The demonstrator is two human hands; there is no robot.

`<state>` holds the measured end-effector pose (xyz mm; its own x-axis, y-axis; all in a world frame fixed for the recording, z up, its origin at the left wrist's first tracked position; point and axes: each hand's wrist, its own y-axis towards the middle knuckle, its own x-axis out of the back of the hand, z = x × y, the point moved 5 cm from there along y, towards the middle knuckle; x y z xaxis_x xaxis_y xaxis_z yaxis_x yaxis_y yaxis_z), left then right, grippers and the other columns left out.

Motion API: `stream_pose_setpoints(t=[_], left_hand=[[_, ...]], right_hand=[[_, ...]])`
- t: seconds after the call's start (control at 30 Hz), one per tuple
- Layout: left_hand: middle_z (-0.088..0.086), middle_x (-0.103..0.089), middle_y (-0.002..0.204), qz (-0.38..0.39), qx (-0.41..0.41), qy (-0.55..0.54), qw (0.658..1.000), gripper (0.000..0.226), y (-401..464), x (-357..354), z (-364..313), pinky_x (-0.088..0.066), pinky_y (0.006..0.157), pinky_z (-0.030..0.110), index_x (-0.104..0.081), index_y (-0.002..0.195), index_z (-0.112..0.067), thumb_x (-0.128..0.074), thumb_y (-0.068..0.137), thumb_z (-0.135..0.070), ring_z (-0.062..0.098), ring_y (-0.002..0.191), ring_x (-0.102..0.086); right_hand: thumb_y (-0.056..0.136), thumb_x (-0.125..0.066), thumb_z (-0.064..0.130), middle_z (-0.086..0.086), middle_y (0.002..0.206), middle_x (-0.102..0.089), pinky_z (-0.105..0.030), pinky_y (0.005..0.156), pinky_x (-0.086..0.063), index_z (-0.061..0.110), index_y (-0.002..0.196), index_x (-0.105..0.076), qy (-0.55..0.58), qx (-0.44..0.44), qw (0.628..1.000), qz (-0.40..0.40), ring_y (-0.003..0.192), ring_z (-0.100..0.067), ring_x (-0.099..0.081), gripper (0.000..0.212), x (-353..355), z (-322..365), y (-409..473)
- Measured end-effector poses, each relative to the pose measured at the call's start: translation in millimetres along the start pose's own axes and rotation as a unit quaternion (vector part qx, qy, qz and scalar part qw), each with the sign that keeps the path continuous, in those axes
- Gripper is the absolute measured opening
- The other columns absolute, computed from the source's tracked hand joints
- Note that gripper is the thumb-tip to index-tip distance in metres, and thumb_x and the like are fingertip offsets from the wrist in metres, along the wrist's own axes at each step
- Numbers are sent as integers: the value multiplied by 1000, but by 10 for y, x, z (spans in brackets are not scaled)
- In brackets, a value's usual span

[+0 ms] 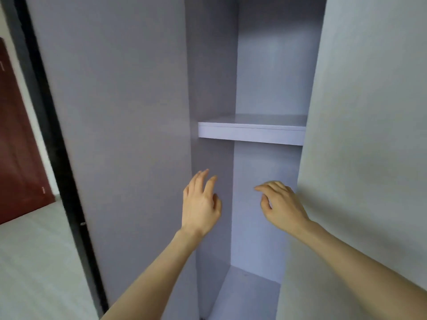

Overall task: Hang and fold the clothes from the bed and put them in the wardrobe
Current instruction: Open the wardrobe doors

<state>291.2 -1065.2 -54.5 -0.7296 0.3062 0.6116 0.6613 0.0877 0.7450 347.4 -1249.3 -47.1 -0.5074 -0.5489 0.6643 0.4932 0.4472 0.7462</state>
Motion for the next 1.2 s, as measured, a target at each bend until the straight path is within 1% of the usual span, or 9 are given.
stream_pose_setpoints(t=[0.17,0.27,0.37,0.5,0.63,0.77,1.0,1.07,1.2], left_hand=[[6,-43,140,58,2,-142,988,48,656,-615,-784,-37,99,36,-44,137,-10,-50,89,-10,26,127,-42],[3,-37,146,108,64,-289,949,57,988,-841,-1153,-38,105,34,-30,146,-15,-49,93,-11,19,131,-39],[0,-31,150,165,80,-378,907,69,1207,-1027,-1509,-38,106,35,-18,150,-21,-54,92,-10,18,134,-35],[-19,-42,126,235,65,-456,856,66,1329,-1169,-1888,-43,87,18,-21,141,-34,-53,91,-5,13,123,-43],[-1,-45,134,248,111,-484,832,69,1409,-1139,-1892,-41,84,24,-17,149,-23,-51,92,-6,15,111,-48],[0,-53,123,234,71,-474,846,45,1270,-915,-1887,-46,74,18,-46,128,-23,-49,88,-2,20,107,-54],[0,-51,118,251,-31,-493,833,58,706,-296,-1881,-46,69,10,-49,126,-31,-43,84,9,21,92,-57],[-2,-50,118,271,-69,-503,818,61,532,-125,-1973,-46,74,13,-49,124,-35,-43,84,11,18,97,-58],[-10,-51,114,288,-144,-506,800,68,228,118,-2191,-38,93,13,-47,122,-41,-43,83,14,-2,103,-53]], right_hand=[[76,-35,16,-3,91,-68,-31,73,-52,9,92,-71,-65,-22,996,-56,94,-16,-51,39,514,-836,-32],[76,-35,15,-7,99,-66,-33,83,-40,9,93,-70,-109,-28,990,-90,101,-20,-48,40,780,-1120,18],[74,-33,18,-9,111,-65,-35,88,-46,12,98,-70,-170,-45,980,-90,108,-25,-51,44,899,-1319,43],[73,-31,21,-12,123,-60,-35,96,-36,14,109,-67,-208,-70,974,-57,116,-27,-46,50,842,-1515,-34],[72,-36,20,-12,126,-58,-36,91,-51,15,114,-61,-203,-86,975,-36,119,-25,-41,49,821,-1577,-189],[67,-54,11,-14,129,-56,-42,88,-52,10,120,-59,-171,-106,979,-38,120,-24,-39,53,921,-1443,-373],[86,-38,19,-8,151,-29,-29,99,-39,13,140,-42,-97,-164,980,-56,134,-15,-25,55,1153,-800,-797],[90,-27,34,-2,155,-19,-23,102,-33,18,144,-35,-81,-196,976,-56,139,-13,-24,57,1274,-600,-998],[90,-21,48,1,153,-25,-20,108,-26,17,143,-37,-58,-227,969,-80,138,-10,-29,64,1532,-269,-1384]])
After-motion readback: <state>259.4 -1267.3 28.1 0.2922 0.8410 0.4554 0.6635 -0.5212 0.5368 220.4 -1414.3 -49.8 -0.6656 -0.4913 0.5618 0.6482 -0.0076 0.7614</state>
